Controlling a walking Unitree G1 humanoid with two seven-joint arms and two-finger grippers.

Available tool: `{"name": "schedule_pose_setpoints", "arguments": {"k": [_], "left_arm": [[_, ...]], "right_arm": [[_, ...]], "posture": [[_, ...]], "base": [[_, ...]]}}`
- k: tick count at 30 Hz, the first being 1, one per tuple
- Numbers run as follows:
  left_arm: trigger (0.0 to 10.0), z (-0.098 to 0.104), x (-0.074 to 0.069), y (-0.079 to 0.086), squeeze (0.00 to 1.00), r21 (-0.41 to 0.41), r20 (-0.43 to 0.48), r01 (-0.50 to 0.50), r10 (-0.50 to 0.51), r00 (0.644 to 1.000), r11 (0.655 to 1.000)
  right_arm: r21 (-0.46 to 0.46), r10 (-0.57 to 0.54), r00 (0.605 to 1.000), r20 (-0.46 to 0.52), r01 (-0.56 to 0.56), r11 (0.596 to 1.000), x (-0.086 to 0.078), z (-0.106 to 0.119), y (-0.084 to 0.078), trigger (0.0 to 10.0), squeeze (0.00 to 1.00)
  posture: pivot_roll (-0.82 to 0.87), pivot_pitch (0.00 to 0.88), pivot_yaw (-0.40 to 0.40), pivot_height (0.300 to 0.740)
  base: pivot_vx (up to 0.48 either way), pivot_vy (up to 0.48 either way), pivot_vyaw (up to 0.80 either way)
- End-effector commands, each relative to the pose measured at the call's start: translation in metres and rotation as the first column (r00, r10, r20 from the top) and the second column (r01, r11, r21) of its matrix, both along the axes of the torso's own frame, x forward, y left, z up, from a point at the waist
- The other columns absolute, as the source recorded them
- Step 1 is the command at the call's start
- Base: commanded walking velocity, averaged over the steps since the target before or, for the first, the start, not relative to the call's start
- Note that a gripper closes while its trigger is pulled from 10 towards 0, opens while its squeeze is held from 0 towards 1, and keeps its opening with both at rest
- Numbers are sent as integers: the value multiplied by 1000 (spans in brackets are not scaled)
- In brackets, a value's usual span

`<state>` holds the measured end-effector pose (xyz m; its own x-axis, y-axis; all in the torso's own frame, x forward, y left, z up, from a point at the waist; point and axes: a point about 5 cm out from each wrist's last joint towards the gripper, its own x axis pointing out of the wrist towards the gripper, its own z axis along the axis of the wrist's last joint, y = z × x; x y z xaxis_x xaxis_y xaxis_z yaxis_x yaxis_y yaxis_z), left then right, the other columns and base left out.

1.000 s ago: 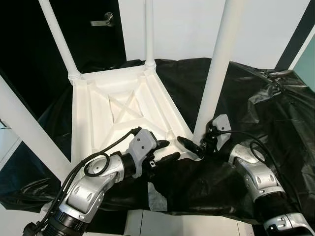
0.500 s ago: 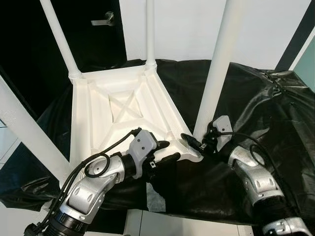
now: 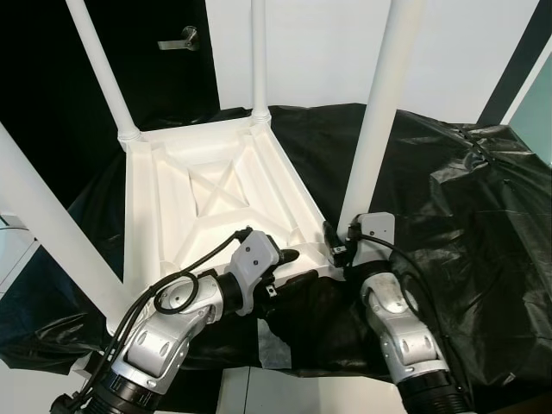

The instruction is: Building children table

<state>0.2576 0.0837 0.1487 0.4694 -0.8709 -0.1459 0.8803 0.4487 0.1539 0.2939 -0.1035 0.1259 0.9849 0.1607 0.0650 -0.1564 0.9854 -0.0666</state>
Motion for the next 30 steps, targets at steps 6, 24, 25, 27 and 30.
{"name": "schedule_pose_setpoints", "arguments": {"k": [6,24,25,27,30], "left_arm": [[10000,1,9,6,0,15,25,-102,102,994,995],[10000,8,22,13,0,-29,55,-207,209,976,978],[10000,8,22,13,0,-29,55,-207,209,976,978],[10000,10,25,17,0,-41,62,-254,256,965,966],[10000,11,28,21,0,-53,65,-304,307,949,951]], "right_arm": [[-31,21,1000,19,-21,999,-5,0,0,10000,0],[-14,93,987,127,-92,996,-31,22,-14,10000,0],[-14,93,987,127,-92,996,-31,22,-14,10000,0],[-3,100,984,145,-100,995,-36,27,-17,10000,0],[-16,89,985,149,-88,996,-38,27,-22,10000,0]], "posture": [[48,0,-14,740],[18,0,-9,740],[18,0,-9,740],[16,0,-6,740],[18,0,-3,740]], "base": [[0,0,0],[0,0,0],[0,0,0],[0,0,0],[0,0,0]]}}
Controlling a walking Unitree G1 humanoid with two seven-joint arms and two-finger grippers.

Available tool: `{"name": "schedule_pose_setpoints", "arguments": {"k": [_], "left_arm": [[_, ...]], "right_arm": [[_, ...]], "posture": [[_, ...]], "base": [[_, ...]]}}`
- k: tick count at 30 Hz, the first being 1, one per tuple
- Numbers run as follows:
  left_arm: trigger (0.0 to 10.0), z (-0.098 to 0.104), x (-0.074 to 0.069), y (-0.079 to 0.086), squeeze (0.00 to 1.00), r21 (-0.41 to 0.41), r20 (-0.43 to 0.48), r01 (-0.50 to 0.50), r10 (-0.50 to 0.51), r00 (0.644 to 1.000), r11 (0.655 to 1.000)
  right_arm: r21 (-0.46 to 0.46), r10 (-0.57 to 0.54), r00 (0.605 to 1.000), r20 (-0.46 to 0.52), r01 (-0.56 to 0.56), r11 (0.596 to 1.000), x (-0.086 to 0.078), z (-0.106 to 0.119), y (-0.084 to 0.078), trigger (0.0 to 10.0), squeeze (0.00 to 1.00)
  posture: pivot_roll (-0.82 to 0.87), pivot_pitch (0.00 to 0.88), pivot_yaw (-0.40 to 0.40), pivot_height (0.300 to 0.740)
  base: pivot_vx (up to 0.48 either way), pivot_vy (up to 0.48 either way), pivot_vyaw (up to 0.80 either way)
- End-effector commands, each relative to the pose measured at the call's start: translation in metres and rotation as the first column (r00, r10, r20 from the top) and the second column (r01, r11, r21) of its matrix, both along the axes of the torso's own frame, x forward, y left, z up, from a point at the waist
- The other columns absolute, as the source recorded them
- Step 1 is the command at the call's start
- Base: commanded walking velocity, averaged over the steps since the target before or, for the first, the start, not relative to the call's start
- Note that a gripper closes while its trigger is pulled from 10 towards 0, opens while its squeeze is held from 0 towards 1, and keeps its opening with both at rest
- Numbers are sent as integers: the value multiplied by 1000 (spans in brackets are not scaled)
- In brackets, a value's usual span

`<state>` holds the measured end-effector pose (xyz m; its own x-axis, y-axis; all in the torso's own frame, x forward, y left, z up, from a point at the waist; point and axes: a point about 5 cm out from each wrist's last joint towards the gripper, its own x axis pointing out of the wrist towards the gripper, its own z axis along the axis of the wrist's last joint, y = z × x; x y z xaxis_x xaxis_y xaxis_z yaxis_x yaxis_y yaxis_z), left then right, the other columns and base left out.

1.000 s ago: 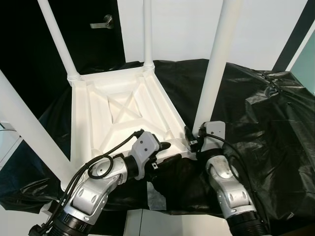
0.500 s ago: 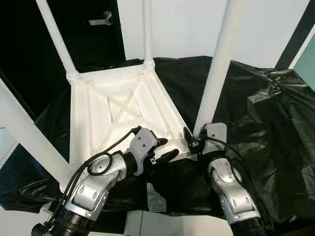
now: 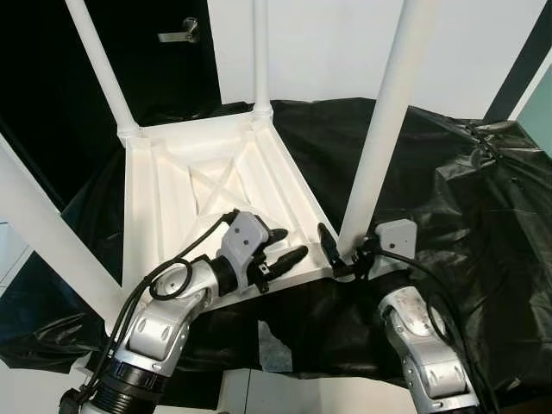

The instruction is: Building children table

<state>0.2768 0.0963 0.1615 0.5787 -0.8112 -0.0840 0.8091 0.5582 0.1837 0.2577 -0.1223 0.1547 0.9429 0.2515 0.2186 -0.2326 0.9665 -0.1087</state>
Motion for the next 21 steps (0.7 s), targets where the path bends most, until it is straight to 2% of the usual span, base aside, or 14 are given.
{"name": "schedule_pose_setpoints", "arguments": {"k": [1,5,8,9,10,13,14,18,21], "left_arm": [[10000,-2,10,11,0,-18,10,-216,216,976,976],[10000,-2,10,13,0,-25,9,-242,242,970,970],[10000,-5,11,20,0,-94,-3,-362,364,932,927],[10000,-5,11,20,0,-94,-3,-362,364,932,927],[10000,-7,10,23,0,-138,-17,-433,435,900,891],[10000,-10,9,26,0,-181,-49,-511,512,858,840],[10000,-10,9,26,0,-181,-49,-511,512,858,840],[10000,-12,4,29,0,-231,-64,-564,566,822,793],[10000,-12,3,30,0,-240,-64,-578,582,811,780]], "right_arm": [[-8,-12,1000,-5,12,1000,-2,-2,-5,10000,0],[-17,-20,1000,0,20,1000,-3,-3,-7,10000,0],[-8,-45,999,5,45,999,-4,-4,-6,10000,0],[-8,-45,999,5,45,999,-4,-4,-6,10000,0],[-10,-44,999,-4,44,999,-5,-5,-5,10000,0],[-10,-42,999,-6,42,999,-5,-5,-4,10000,0],[-10,-42,999,-6,42,999,-5,-5,-4,10000,0],[-24,-22,1000,-11,22,999,-7,-6,-5,10000,0],[-24,-26,1000,-15,25,999,-7,-8,-6,10000,0]], "posture": [[22,0,-1,740],[22,0,-1,740],[37,0,3,740],[37,0,3,740],[40,0,5,740],[41,0,5,740],[41,0,5,740],[46,0,9,740],[45,0,10,740]], "base": [[0,0,0],[0,0,0],[0,0,0],[0,0,0],[0,0,0],[0,0,0],[0,0,0],[0,0,0],[0,0,0]]}}
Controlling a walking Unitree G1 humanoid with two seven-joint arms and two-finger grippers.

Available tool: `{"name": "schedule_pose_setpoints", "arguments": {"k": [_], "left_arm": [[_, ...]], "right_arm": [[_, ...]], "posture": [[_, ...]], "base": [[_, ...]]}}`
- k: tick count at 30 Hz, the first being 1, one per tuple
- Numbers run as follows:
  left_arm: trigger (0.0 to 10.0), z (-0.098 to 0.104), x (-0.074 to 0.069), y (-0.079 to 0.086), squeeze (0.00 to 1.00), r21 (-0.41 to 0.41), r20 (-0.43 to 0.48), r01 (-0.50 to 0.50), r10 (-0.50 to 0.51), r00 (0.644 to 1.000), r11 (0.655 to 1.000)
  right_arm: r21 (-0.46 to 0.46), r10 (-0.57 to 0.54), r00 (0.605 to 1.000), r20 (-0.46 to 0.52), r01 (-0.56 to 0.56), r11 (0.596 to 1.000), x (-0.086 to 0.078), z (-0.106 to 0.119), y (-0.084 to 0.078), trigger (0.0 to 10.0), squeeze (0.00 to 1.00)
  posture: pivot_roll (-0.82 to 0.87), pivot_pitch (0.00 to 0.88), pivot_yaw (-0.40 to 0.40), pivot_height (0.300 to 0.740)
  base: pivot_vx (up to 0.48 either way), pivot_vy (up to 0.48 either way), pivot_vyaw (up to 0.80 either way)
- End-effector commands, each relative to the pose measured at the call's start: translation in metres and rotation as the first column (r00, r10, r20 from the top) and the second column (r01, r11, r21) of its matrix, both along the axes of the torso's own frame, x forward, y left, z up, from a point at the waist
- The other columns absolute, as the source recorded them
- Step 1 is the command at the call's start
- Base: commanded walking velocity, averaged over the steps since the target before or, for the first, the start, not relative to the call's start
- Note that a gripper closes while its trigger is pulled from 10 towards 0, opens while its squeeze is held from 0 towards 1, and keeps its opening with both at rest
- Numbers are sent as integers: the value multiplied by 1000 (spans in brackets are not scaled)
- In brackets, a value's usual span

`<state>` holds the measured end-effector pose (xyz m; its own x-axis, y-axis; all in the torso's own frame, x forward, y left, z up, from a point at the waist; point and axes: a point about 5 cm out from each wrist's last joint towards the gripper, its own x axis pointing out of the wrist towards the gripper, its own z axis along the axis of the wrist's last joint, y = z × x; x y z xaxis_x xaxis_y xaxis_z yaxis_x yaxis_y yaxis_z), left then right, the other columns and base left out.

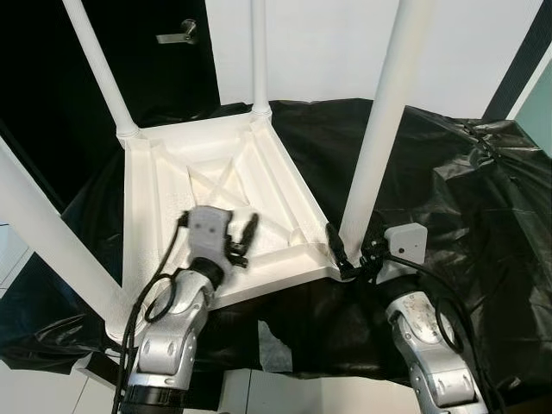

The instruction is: Building children table

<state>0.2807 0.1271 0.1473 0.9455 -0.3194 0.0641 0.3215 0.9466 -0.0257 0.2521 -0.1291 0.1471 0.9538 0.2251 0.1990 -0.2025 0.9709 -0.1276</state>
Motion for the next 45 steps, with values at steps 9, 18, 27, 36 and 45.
{"name": "schedule_pose_setpoints", "arguments": {"k": [9,18,27,36,45], "left_arm": [[10000,1,-8,5,0,3,62,19,-19,998,1000],[10000,7,-5,26,0,38,96,-13,9,995,999],[10000,19,-5,50,0,90,114,75,-85,990,993],[10000,25,-6,60,0,117,110,147,-160,981,982],[10000,31,7,75,0,164,99,187,-204,974,969]], "right_arm": [[-26,-9,1000,-9,8,1000,-9,-9,-5,10000,0],[-25,18,999,36,-17,1000,0,1,-7,10000,0],[-39,99,992,74,-96,995,20,17,-3,10000,0],[11,89,995,53,-90,996,22,15,3,4980,0],[18,6,999,44,-7,1000,23,11,-4,10000,0]], "posture": [[45,0,11,740],[40,0,22,740],[51,0,17,740],[60,0,4,740],[35,0,24,740]], "base": [[0,0,0],[0,0,0],[0,0,0],[0,0,0],[0,0,0]]}}
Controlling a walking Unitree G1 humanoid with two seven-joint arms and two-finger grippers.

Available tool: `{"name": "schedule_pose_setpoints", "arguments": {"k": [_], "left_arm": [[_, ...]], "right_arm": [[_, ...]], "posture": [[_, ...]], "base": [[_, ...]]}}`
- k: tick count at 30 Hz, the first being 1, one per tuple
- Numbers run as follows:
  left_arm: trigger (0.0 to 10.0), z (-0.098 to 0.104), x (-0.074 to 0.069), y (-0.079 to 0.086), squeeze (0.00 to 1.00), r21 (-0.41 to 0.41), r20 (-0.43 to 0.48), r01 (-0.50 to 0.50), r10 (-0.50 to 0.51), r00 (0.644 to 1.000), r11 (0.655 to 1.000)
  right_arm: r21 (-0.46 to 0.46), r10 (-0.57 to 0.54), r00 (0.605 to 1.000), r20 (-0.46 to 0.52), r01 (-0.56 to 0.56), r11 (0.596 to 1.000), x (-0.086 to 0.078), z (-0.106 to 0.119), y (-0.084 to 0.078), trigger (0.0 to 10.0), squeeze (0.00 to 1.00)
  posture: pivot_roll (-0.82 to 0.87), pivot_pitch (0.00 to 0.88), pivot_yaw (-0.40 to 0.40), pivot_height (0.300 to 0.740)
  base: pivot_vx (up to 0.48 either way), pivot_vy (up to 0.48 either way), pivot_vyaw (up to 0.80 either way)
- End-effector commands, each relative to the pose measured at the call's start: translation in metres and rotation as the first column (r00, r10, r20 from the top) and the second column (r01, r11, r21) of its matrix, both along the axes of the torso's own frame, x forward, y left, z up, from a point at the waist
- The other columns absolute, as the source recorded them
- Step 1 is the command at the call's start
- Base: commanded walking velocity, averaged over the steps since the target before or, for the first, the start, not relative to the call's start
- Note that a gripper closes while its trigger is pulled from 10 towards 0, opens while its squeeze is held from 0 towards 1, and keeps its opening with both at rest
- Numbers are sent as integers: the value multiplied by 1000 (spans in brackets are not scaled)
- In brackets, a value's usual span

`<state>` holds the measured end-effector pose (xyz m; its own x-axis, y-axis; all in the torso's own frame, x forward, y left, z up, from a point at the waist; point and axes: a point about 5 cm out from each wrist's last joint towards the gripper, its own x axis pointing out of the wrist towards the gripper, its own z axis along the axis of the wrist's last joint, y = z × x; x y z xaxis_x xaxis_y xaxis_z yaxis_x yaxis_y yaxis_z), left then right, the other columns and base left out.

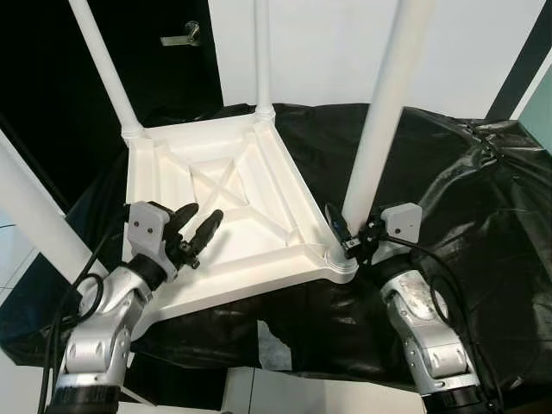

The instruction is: Building children table

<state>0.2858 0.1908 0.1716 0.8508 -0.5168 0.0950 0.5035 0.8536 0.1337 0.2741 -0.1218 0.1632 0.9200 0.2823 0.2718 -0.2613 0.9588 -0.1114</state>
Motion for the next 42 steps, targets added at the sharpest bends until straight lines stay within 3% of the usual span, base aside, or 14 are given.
{"name": "schedule_pose_setpoints", "arguments": {"k": [1,3,4,11,16,19,22,29,31,35,42], "left_arm": [[10000,6,4,12,0,27,19,1,-1,1000,1000],[10000,6,5,12,0,31,15,7,-7,1000,999],[10000,5,7,11,0,35,10,16,-17,1000,999],[10000,5,19,9,0,51,1,64,-64,998,997],[10000,12,39,2,0,45,19,98,-98,995,994],[10000,13,41,1,0,47,21,104,-105,994,994],[10000,17,53,-9,0,35,27,135,-136,990,990],[10000,18,63,-22,0,27,27,179,-180,983,983],[10000,18,66,-27,0,22,26,202,-202,979,979],[10000,20,72,-34,0,11,31,222,-223,974,975],[10000,24,76,-42,0,5,51,257,-257,965,966]], "right_arm": [[-16,-68,997,-26,67,998,0,-6,-12,4510,0],[-18,-70,997,-27,70,997,0,-6,-13,4510,0],[-16,-81,996,-27,80,997,-1,-5,-14,10000,0],[-1,-176,984,-17,176,984,-8,-4,-21,10000,0],[-17,-238,971,-20,238,971,-23,-8,-25,10000,0],[-18,-243,970,-15,243,970,-24,-7,-25,10000,0],[-38,-269,963,0,269,962,-35,-2,-26,10000,0],[-46,-334,943,1,333,942,-47,2,-27,10000,0],[-43,-393,920,3,393,919,-53,4,-31,10000,0],[-40,-436,900,0,435,899,-56,5,-35,10000,0],[-34,-397,918,-10,397,917,-48,4,-32,10000,0]], "posture": [[22,0,38,740],[22,0,38,740],[10,0,51,740],[-6,0,64,740],[-36,0,83,740],[-36,0,83,740],[-60,0,99,740],[-90,17,114,740],[-111,25,128,740],[-127,25,137,740],[-111,15,134,740]], "base": [[0,0,0],[0,0,0],[0,0,0],[0,0,0],[0,0,0],[0,0,0],[0,0,0],[0,0,0],[0,0,0],[0,0,0],[0,0,0]]}}
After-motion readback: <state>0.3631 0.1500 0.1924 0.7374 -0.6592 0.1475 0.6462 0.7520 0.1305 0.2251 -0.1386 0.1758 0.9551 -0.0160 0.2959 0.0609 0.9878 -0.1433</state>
